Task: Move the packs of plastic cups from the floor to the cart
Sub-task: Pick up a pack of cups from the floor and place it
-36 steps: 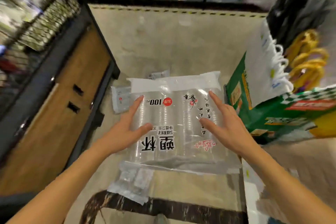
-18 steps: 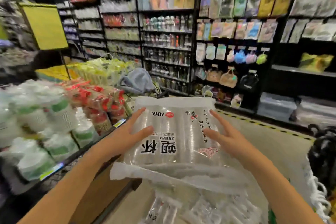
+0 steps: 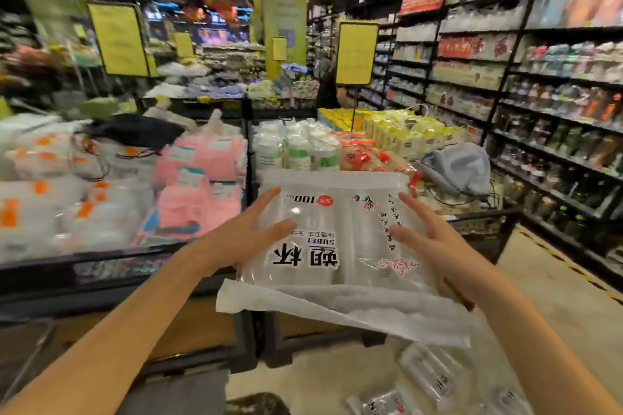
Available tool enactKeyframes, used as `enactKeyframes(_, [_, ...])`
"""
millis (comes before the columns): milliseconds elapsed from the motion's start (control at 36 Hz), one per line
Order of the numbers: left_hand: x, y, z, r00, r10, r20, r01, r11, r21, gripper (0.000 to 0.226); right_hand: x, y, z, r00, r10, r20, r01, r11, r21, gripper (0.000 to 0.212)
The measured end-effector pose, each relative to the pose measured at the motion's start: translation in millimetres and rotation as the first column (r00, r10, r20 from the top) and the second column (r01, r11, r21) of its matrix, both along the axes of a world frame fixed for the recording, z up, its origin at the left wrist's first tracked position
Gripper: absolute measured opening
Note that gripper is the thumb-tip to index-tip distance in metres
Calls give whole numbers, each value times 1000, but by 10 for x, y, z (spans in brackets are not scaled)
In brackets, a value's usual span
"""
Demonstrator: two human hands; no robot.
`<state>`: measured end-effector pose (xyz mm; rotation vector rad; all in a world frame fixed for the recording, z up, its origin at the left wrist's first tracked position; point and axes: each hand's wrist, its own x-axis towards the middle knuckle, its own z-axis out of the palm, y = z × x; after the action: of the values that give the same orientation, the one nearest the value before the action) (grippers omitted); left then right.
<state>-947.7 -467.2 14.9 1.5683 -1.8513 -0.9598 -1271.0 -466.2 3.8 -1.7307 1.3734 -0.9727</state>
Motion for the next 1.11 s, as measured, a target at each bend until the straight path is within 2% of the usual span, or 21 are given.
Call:
enactKeyframes(139, [731, 334, 10, 974, 226, -9, -226, 973, 41, 80, 823, -384, -66, 977, 212, 4, -212, 977, 4, 70])
enactKeyframes(306, [1691, 714, -49, 904, 428, 7, -428, 902, 50, 83, 2000, -630, -129, 912, 411, -9, -411, 912, 19, 71])
enactKeyframes(417, [2329, 948, -85, 838, 545, 35, -546, 837, 25, 83, 2828, -722, -158, 876, 479, -59, -480, 877, 5, 67])
enactKeyframes(583, [3209, 1235, -171, 779, 625, 53, -627, 779, 12, 83, 3907, -711, -178, 795, 607, -6, -606, 794, 46, 67])
enactKeyframes(861, [4362, 1480, -359, 632, 775, 20, -775, 631, 32, 96, 5488, -940, -271, 662, 741, -108, -744, 668, 18, 67])
enactKeyframes(1000, [4687, 1490, -440, 535, 845, -8, -843, 534, 60, 88, 6178, -1196, -365, 573, 810, -120, -813, 581, 40, 67])
enactKeyframes(1111, [4780, 1444, -520, 422, 906, 15, -906, 422, 39, 87, 6676, -1386, -367, 466, 884, -43, -880, 468, 84, 66])
